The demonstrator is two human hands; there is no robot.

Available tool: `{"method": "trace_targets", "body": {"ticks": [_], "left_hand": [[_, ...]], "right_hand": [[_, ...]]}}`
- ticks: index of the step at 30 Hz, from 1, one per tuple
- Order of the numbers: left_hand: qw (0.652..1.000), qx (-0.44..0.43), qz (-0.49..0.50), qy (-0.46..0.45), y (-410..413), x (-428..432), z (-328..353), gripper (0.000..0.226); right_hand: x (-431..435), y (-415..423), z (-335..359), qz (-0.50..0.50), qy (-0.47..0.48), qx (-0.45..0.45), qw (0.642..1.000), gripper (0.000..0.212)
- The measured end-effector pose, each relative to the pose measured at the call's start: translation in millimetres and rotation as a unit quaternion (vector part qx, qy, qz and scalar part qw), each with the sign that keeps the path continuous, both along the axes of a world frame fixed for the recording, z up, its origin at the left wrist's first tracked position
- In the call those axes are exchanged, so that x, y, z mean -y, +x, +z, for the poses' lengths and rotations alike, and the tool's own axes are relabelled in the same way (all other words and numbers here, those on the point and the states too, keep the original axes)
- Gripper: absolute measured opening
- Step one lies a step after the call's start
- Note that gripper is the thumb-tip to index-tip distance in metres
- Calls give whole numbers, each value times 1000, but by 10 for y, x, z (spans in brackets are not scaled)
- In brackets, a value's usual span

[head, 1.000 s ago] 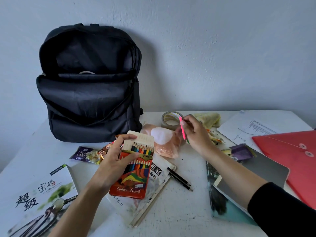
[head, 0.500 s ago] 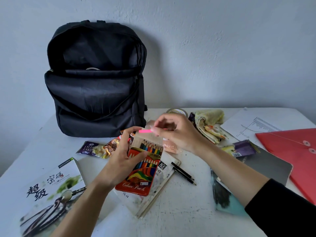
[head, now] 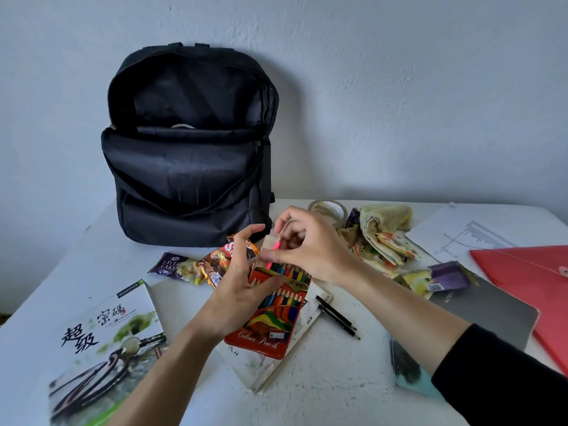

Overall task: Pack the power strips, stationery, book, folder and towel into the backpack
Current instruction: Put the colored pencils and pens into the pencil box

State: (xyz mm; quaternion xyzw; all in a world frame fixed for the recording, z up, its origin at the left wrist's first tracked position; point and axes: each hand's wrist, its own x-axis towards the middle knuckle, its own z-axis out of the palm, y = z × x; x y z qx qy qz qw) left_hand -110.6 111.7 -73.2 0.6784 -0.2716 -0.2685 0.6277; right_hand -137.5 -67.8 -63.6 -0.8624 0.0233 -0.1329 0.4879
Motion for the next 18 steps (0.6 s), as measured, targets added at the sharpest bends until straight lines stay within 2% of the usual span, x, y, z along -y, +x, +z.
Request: {"method": "trace_targets", "body": {"ticks": [4, 8, 10, 12, 16, 18], "left_hand": [[1000, -11, 5, -9, 15, 15, -8, 68], [1000, -3, 12, -10, 35, 45, -10, 68], [1000, -4, 14, -7, 43, 64, -11, 68], [1000, -5, 11, -4, 43, 80, -13, 67], [1000, 2, 20, -4, 59, 94, -17, 64], [1000, 9, 30, -5, 75, 80, -20, 58]], "right_hand": [[12, -15, -8, -19, 37, 42, 998, 40], [31, -21, -44, -35, -81, 11, 996, 34], [47, -31, -26, -32, -91, 9, 995, 20], [56, -57, 26, -12, -82, 16, 996, 3], [156, -117, 166, -44, -12, 60, 997, 10], [300, -139, 180, -66, 6, 27, 997, 11]]}}
